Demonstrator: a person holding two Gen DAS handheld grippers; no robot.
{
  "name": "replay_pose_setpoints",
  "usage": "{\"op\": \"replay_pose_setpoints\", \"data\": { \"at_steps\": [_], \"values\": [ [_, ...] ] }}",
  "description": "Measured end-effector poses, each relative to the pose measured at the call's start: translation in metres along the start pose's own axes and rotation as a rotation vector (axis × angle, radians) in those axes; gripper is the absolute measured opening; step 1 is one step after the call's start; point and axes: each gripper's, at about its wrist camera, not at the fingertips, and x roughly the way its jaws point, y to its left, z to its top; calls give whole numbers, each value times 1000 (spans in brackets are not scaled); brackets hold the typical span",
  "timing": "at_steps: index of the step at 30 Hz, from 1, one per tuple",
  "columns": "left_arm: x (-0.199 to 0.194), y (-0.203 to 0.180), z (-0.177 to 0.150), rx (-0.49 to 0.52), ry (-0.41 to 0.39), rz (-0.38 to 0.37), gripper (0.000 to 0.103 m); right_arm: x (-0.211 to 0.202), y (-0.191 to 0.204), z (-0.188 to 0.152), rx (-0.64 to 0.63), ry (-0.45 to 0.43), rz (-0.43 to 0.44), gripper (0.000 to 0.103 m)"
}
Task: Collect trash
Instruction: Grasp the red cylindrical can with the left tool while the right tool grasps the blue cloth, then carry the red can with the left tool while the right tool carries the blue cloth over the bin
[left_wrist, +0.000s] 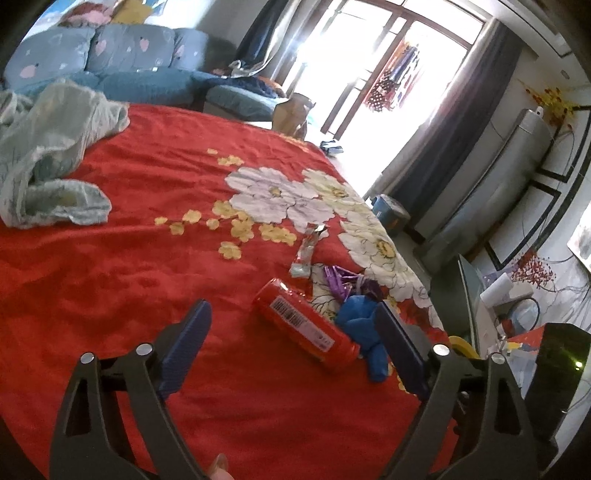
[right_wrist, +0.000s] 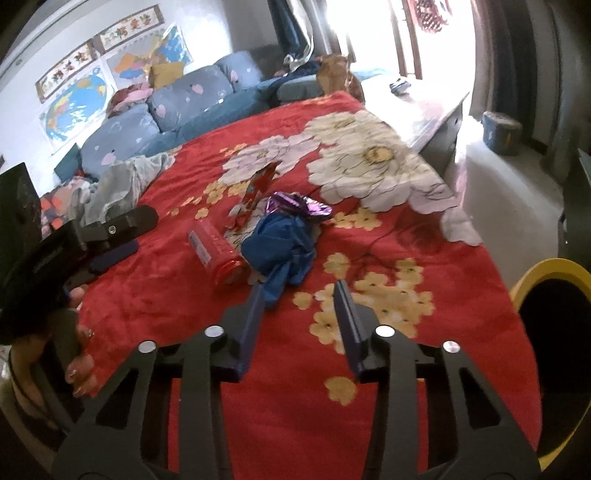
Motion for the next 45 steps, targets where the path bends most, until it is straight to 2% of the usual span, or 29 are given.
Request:
{"op": "replay_pose_setpoints", "data": {
  "at_steps": [4, 9, 10, 12, 14, 17, 23, 26, 30, 33, 40, 45],
  "values": [
    [13, 9, -2, -56, 51, -38, 77, 12, 2, 4, 3, 23, 10, 29],
    [31, 15, -6, -108, 109, -78, 63, 33, 0, 9, 2, 63, 7, 27],
    [34, 15, -7, -115, 118, -84, 62, 36, -1, 9, 5, 72, 8, 26],
    [42, 15, -9, -134, 140, -102, 60, 44, -4, 7, 9, 92, 15, 14],
    [48, 15, -10, -148, 156, -112, 59, 45, -5, 3, 8, 93, 24, 6],
    [58, 13, -12, -159, 175, -108, 58, 40, -7, -2, 7, 90, 30, 2],
    [67, 7, -10, -165, 186, -97, 58, 23, -11, -14, 1, 81, 28, 2],
    [71, 5, -10, -153, 191, -79, 49, 12, -14, -20, 5, 71, 26, 2],
    [72, 5, -11, -142, 196, -81, 45, -1, -17, -25, 3, 54, 18, 1],
    [68, 5, -13, -145, 199, -105, 39, -12, -19, -29, 5, 38, 19, 2],
    [50, -9, -23, -89, 191, -140, 35, -31, -29, -35, 20, 16, 16, 1],
    [37, -29, -25, 2, 163, -139, 34, -39, -36, -38, 29, 9, 8, 1]
  ]
}}
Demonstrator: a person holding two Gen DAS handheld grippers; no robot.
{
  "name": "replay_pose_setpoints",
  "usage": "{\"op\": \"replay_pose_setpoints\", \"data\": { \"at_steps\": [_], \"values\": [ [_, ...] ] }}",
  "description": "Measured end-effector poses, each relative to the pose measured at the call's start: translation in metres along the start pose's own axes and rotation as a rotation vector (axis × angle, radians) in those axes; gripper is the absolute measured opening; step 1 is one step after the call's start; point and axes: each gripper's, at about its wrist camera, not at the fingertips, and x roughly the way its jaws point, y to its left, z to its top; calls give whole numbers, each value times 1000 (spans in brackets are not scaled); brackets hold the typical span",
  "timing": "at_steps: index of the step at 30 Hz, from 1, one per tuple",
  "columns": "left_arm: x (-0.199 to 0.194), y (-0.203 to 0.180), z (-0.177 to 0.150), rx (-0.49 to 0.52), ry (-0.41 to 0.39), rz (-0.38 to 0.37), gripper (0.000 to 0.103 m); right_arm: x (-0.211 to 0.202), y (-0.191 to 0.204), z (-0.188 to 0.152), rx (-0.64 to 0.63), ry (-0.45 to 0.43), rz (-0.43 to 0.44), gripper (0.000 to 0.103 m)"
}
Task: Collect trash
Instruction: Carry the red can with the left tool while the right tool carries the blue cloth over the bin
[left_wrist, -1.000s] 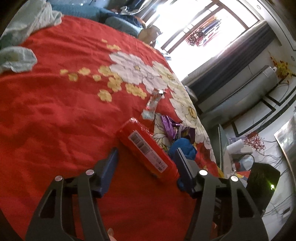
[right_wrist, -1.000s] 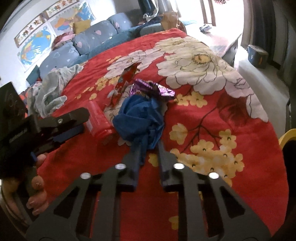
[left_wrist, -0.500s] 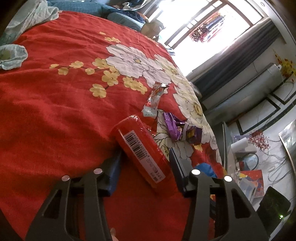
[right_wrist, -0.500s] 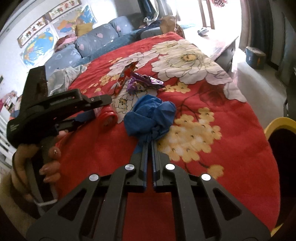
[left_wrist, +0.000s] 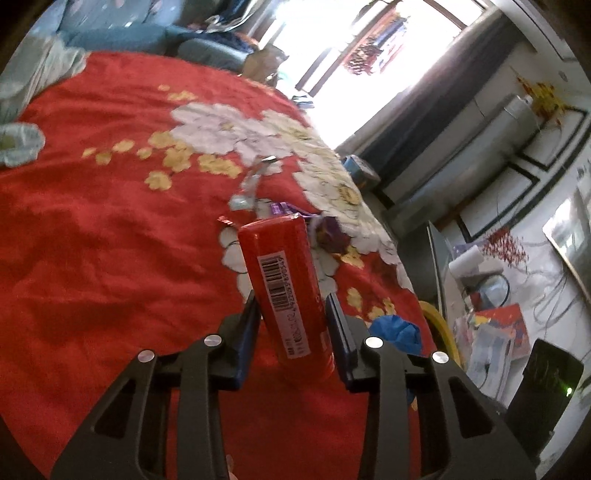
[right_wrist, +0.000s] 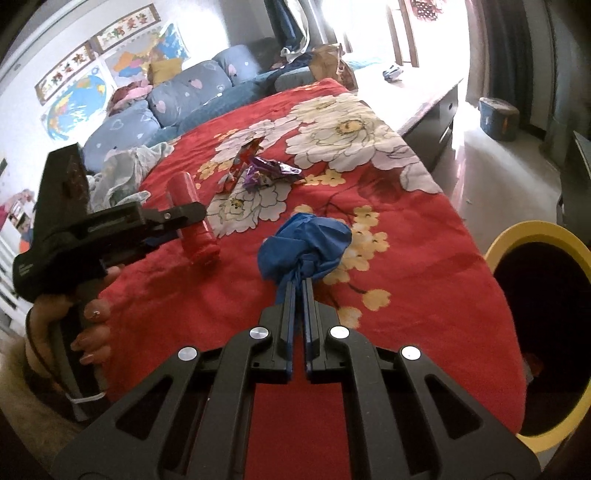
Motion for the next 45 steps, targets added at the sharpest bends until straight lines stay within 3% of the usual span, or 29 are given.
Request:
{"op": "replay_pose_setpoints", "data": {
  "at_steps": [15, 45],
  "values": [
    [-17, -56, -12, 141, -17, -75, 33, -37, -30, 5, 50, -74, -44, 1],
    [2, -160, -54, 391, 62, -192, 33, -101, -114, -1, 230, -196, -170, 1]
  ]
}}
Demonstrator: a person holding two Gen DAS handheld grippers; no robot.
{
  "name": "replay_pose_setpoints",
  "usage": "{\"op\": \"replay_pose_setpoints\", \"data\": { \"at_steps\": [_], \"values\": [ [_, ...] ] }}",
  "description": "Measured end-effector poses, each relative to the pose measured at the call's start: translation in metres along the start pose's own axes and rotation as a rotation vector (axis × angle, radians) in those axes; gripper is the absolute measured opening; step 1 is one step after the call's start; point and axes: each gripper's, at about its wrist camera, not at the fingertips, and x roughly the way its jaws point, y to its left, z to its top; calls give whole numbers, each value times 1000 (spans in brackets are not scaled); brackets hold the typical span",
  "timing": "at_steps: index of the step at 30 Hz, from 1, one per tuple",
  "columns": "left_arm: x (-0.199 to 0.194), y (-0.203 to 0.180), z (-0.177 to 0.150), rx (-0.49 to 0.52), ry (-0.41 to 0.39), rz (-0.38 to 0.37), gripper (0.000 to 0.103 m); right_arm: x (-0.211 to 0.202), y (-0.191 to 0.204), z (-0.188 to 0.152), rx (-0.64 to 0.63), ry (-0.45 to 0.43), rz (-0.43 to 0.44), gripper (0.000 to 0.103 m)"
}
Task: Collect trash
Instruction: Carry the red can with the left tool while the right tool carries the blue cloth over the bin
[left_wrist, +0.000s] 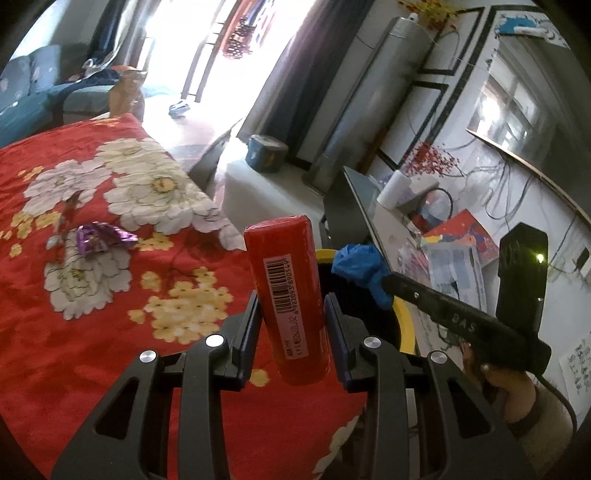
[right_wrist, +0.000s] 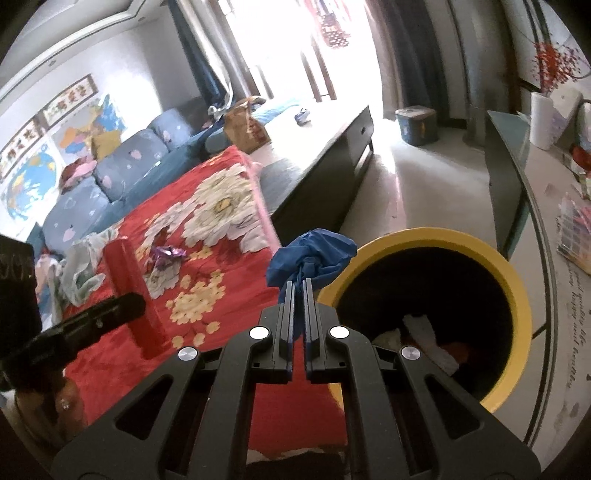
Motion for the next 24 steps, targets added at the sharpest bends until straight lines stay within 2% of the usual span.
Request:
{"op": "replay_pose_setpoints", "data": {
  "at_steps": [13, 24],
  "values": [
    [28, -51, -3, 114, 38, -48, 32, -13, -42, 3, 92, -30, -58, 1],
    [53, -77, -7, 175, 76, -72, 32, -12, -75, 0, 159, 1, -93, 2]
  ]
}}
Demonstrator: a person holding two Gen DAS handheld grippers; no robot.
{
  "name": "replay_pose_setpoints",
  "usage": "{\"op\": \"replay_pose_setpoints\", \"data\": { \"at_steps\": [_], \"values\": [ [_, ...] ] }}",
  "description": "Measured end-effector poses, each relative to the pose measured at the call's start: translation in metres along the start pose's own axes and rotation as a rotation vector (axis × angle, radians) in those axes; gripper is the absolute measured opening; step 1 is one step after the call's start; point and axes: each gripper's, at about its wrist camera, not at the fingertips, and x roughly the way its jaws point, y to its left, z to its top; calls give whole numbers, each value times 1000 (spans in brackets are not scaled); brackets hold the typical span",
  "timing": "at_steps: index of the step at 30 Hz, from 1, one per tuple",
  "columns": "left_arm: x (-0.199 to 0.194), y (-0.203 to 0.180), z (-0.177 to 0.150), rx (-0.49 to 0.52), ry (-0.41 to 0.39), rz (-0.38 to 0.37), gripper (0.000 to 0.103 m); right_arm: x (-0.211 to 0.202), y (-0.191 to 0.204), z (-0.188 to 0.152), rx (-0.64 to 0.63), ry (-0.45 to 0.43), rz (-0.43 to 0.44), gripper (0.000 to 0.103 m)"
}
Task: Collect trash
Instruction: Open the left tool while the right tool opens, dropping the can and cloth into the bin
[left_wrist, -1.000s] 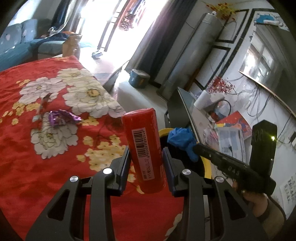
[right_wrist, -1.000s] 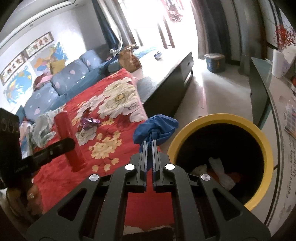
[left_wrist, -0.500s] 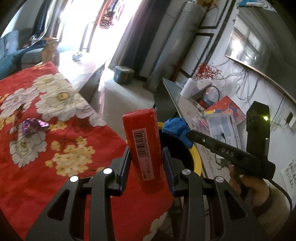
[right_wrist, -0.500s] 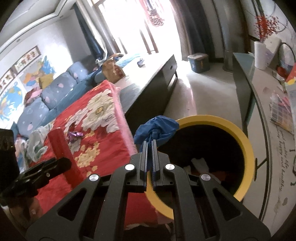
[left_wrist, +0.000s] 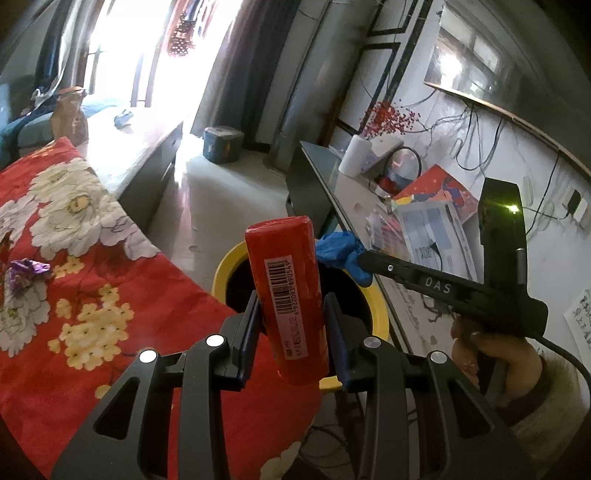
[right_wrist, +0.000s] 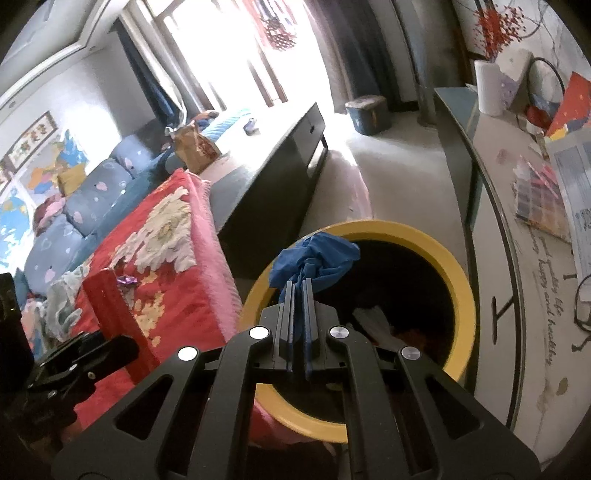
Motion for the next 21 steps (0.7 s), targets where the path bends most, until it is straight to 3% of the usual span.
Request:
{"op": "replay_pose_setpoints", "data": {
  "at_steps": [10, 11, 12, 14, 17, 21],
  "values": [
    [39, -7, 7, 10, 36, -16, 34, 4, -25, -2, 61, 37, -13, 5],
    [45, -7, 8, 12, 47, -24, 38, 6, -28, -3, 74, 43, -13, 18],
    [50, -6, 10, 10, 55, -18, 57, 6, -32, -3, 90, 45, -24, 39],
    [55, -2, 11, -12, 52, 2, 85, 6, -40, -6, 122, 44, -58, 46],
    [52, 5, 10, -38, 40, -16, 92, 4, -47, -6, 146, 36, -74, 57],
    [38, 11, 7, -32, 14, 41, 95, 4, -47, -7, 141, 23, -84, 58]
  ]
}}
